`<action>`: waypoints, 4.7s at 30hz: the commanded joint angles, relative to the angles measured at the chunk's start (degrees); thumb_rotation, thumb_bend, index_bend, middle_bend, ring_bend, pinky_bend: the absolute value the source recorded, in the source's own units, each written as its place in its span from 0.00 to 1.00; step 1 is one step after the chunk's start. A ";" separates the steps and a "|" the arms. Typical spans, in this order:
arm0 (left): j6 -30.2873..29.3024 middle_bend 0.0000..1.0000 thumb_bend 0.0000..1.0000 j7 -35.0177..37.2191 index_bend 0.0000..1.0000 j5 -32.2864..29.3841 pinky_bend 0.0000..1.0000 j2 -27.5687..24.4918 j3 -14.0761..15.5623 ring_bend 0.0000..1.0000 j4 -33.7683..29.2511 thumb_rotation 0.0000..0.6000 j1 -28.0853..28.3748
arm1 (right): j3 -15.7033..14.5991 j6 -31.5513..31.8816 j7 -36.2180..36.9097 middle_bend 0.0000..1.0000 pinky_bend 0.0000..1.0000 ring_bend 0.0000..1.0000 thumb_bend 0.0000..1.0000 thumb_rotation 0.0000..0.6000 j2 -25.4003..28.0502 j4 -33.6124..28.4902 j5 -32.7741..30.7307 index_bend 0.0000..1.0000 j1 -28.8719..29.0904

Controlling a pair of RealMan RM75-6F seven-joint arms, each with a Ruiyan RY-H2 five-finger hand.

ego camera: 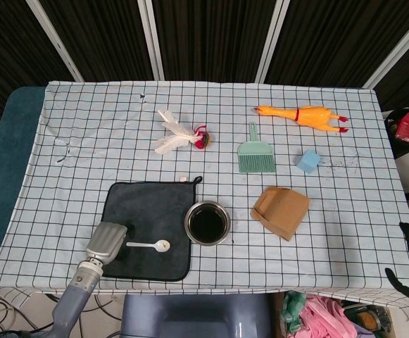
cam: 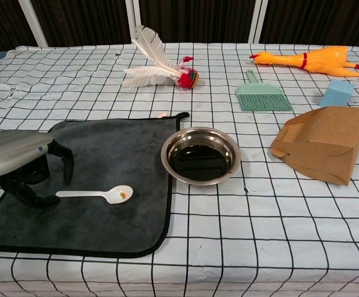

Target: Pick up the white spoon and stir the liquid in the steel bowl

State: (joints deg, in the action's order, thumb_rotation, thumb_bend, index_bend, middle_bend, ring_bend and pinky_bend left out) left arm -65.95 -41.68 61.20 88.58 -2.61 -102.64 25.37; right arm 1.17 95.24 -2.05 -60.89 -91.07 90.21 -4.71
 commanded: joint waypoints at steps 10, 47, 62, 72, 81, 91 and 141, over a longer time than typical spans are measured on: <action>0.80 1.00 0.32 0.36 0.49 -1.88 0.92 1.14 0.14 0.99 1.10 1.00 1.24 | 0.12 -0.51 0.18 0.09 0.26 0.14 0.20 1.00 -0.04 0.27 -0.38 0.00 -0.03; 0.13 1.00 0.35 -1.61 0.49 -5.09 0.92 1.99 1.06 0.99 0.24 1.00 4.05 | 0.36 -1.09 -0.27 0.09 0.25 0.14 0.21 1.00 0.04 0.06 -0.69 0.00 -0.17; -0.29 1.00 0.37 -0.68 0.51 -5.09 0.92 2.26 1.58 0.99 1.20 1.00 4.37 | 0.44 -1.41 -0.55 0.09 0.26 0.14 0.21 1.00 -0.21 0.31 -0.78 0.00 -0.08; -1.37 1.00 0.37 -0.89 0.53 -4.03 0.92 2.73 1.91 0.99 1.60 1.00 4.48 | 0.44 -1.46 -0.70 0.09 0.25 0.14 0.21 1.00 -0.30 0.33 -0.73 0.00 -0.09; -2.06 1.00 0.39 -1.25 0.54 -3.61 0.92 3.30 2.18 0.99 2.05 1.00 4.47 | 0.46 -1.68 -0.93 0.09 0.25 0.14 0.21 1.00 -0.43 0.36 -0.74 0.00 0.02; -2.46 1.00 0.40 -1.44 0.55 -3.57 0.92 3.69 2.23 0.99 2.46 1.00 4.50 | 0.48 -1.67 -0.98 0.09 0.25 0.14 0.21 1.00 -0.46 0.31 -0.71 0.00 0.00; -3.48 1.00 0.50 -30.16 0.68 -0.59 0.94 -1.47 -13.58 1.00 -1.34 1.00 23.50 | 0.40 -2.60 0.85 0.09 0.26 0.14 0.21 1.00 -0.44 0.34 -0.88 0.00 0.30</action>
State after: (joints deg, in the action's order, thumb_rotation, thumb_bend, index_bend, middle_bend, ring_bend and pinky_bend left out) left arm -70.01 -63.32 60.02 86.99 -13.47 -104.49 43.27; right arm 1.57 92.69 -1.24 -61.33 -90.78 89.38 -4.43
